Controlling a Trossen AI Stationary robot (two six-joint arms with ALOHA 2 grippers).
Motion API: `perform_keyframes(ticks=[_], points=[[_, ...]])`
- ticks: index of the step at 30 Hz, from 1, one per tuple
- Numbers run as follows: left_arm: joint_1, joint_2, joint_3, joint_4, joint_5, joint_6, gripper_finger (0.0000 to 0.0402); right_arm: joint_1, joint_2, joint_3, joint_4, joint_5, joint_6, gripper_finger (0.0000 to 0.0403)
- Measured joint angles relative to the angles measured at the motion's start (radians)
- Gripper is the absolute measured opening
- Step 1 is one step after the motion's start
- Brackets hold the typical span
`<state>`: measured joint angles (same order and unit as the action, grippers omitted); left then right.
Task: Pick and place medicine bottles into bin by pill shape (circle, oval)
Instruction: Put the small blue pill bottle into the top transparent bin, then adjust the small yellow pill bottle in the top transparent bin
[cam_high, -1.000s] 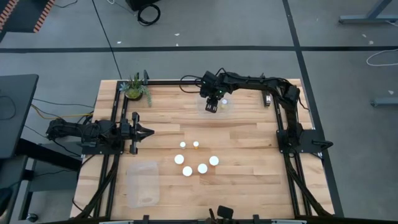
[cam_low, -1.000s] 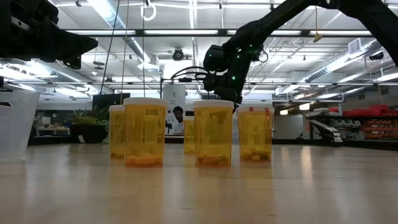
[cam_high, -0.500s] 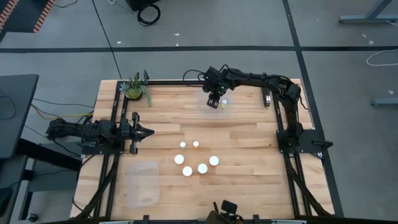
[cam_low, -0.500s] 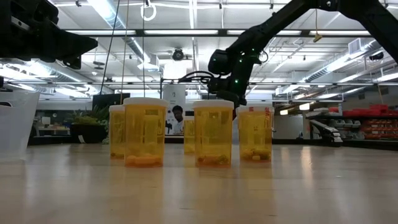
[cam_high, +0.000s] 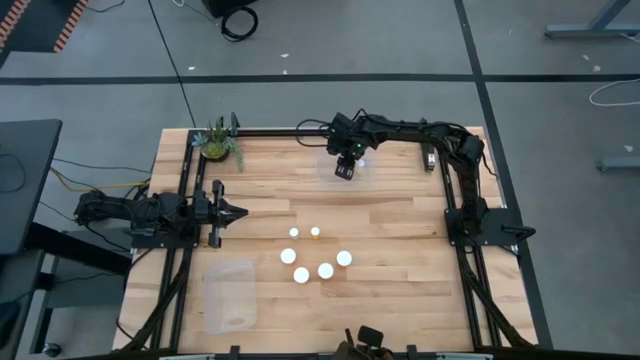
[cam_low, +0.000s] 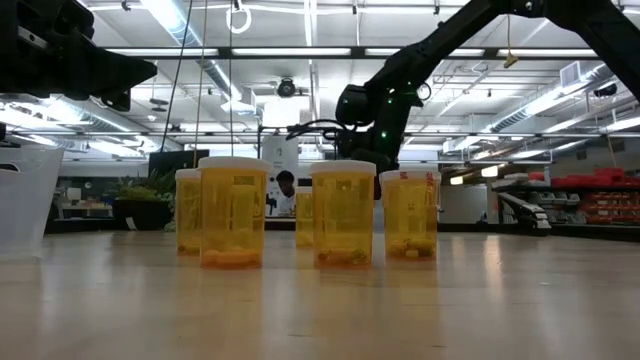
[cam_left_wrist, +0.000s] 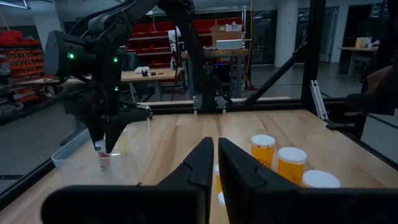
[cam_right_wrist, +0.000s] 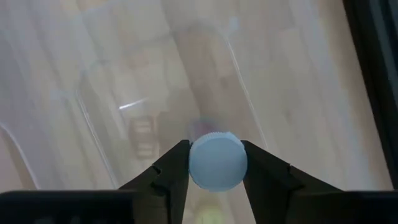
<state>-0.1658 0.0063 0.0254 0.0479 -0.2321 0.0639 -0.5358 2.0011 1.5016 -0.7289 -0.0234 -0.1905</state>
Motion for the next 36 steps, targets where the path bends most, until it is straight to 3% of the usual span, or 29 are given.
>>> perform_keyframes(ticks=[22, 36], points=[[0.0, 0.0, 0.0, 0.0, 0.0, 0.0, 0.0035, 0.002, 0.002, 0.008, -0.109, 0.004, 0.005, 0.0237], [0.0, 0.0, 0.0, 0.0, 0.0, 0.0, 0.0034, 0.001, 0.002, 0.01, -0.174, 0.079, -0.048, 0.0248]])
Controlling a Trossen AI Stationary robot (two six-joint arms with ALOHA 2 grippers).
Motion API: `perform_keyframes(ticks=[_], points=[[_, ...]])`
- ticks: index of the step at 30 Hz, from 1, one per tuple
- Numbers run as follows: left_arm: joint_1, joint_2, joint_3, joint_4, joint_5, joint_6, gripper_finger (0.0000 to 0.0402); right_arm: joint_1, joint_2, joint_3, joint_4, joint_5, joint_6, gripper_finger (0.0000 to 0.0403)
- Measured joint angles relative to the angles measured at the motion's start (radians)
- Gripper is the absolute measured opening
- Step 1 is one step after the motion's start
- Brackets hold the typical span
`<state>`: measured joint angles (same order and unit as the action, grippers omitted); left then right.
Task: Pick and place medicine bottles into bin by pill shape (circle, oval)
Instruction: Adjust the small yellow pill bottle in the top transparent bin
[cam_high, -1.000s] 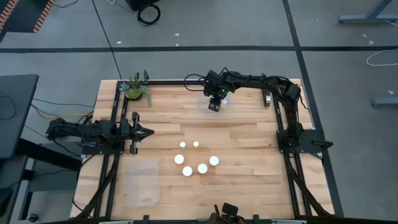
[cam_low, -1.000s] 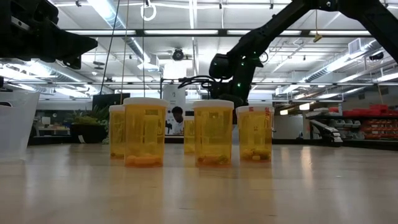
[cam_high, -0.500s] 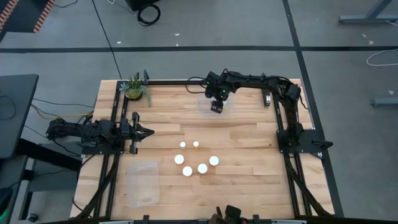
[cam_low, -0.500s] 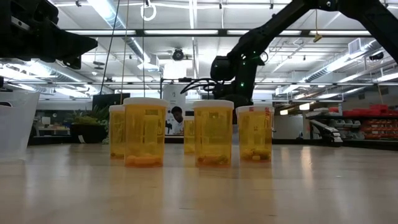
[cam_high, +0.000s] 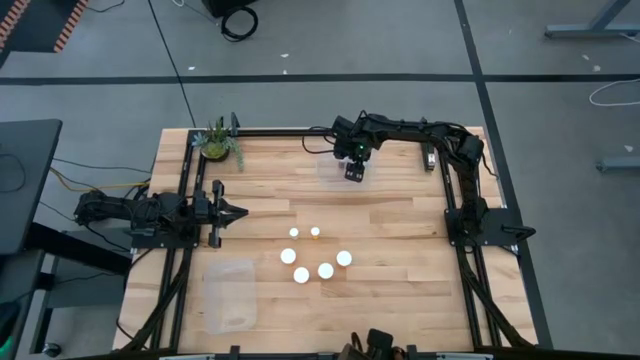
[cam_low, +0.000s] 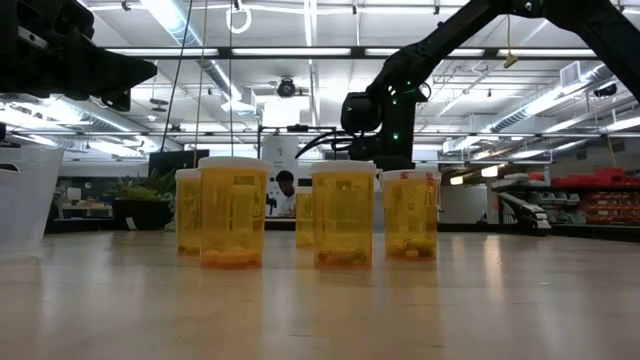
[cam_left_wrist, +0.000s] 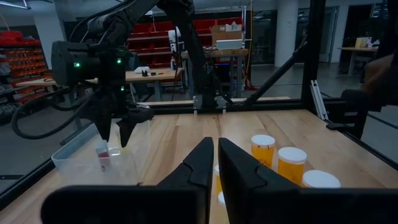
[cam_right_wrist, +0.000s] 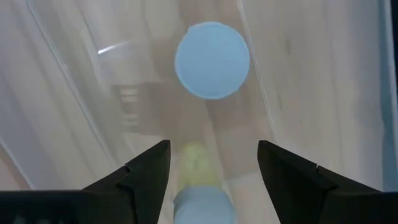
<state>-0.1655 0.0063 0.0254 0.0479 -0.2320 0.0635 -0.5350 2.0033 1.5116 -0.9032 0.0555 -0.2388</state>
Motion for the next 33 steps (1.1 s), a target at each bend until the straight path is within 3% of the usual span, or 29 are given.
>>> perform_keyframes(ticks=[8, 33], points=[[0.0, 0.0, 0.0, 0.0, 0.0, 0.0, 0.0029, 0.0, 0.0, 0.0, -0.039, 0.0, -0.005, 0.0236], [0.0, 0.0, 0.0, 0.0, 0.0, 0.0, 0.003, -0.044, 0.0, 0.0, -0.079, -0.001, -0.062, 0.0122]])
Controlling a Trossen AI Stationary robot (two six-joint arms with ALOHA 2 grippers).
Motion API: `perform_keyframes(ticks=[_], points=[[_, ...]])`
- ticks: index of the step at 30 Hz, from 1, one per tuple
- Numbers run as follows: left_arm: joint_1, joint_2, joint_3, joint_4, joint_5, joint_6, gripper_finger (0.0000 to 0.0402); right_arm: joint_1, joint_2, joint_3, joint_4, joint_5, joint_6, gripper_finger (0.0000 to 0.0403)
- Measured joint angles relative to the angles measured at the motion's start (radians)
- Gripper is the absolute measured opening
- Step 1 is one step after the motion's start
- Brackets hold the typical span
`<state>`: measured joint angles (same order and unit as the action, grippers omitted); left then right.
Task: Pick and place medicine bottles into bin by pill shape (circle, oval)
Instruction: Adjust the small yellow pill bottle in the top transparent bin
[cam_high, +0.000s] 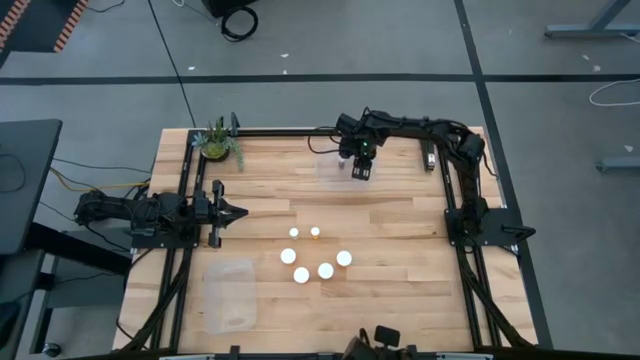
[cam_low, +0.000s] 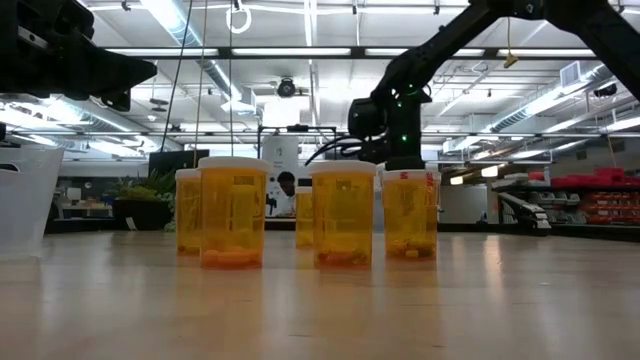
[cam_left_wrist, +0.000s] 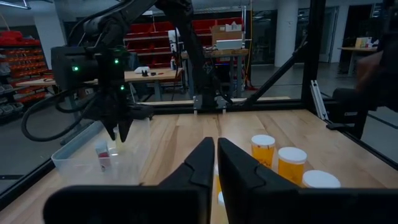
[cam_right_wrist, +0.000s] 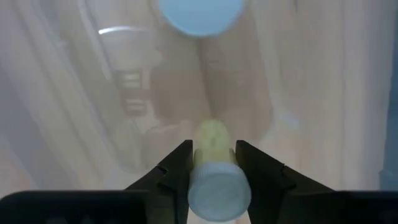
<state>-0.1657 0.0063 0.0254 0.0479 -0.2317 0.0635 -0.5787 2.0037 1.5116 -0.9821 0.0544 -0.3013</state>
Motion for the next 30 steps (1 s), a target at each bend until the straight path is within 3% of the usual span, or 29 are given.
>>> perform_keyframes(ticks=[30], points=[[0.0, 0.0, 0.0, 0.0, 0.0, 0.0, 0.0026, -0.068, 0.0, 0.0, 0.072, -0.026, -0.024, 0.0129]])
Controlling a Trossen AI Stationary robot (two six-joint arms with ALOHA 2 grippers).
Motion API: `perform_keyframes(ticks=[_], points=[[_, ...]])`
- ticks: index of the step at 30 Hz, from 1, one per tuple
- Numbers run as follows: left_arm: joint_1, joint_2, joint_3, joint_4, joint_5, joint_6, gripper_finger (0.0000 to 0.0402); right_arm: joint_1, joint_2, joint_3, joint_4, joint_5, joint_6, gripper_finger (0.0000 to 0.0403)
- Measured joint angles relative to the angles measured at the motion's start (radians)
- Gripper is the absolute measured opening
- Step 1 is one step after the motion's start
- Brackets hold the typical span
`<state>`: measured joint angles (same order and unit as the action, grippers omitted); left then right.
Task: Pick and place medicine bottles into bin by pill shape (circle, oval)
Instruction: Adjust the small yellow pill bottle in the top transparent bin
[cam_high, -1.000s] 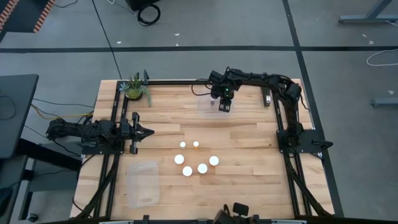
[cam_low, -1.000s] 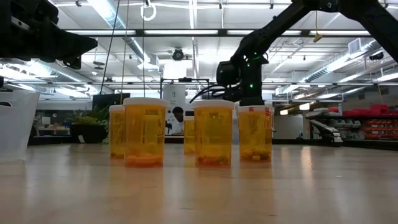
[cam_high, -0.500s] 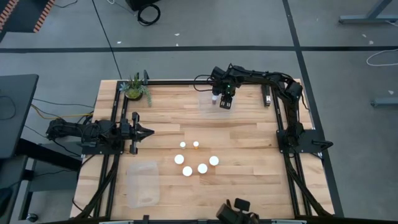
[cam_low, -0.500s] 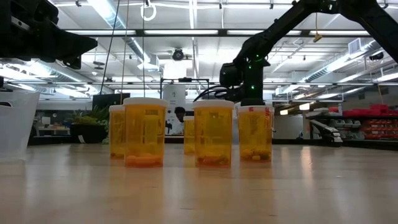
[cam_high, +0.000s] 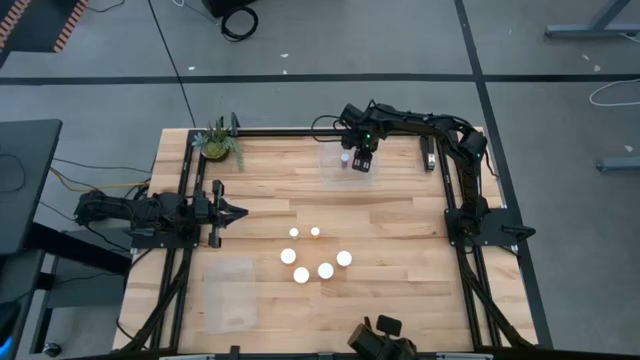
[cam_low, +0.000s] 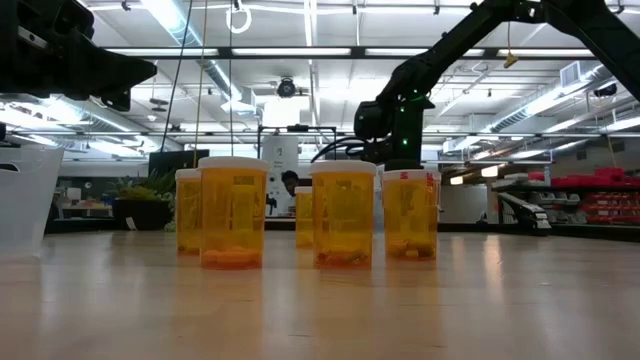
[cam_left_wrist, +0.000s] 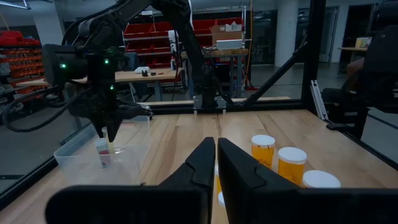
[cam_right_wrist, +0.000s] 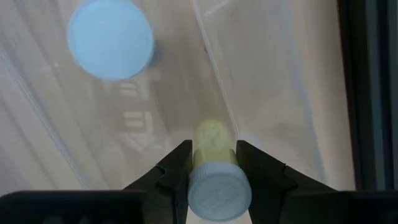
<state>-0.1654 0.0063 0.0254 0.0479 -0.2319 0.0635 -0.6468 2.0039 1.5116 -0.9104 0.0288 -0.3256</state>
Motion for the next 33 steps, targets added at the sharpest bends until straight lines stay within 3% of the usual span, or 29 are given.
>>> perform_keyframes(ticks=[12, 23, 33], points=[[0.0, 0.0, 0.0, 0.0, 0.0, 0.0, 0.0035, 0.002, 0.0, 0.0, 0.009, 0.027, 0.008, 0.0131], [0.0, 0.0, 0.0, 0.0, 0.0, 0.0, 0.003, 0.002, 0.0, 0.0, 0.004, 0.027, 0.019, 0.0195], [0.0, 0.0, 0.0, 0.0, 0.0, 0.0, 0.0029, 0.002, -0.009, 0.017, -0.031, 0.046, 0.022, 0.0202]])
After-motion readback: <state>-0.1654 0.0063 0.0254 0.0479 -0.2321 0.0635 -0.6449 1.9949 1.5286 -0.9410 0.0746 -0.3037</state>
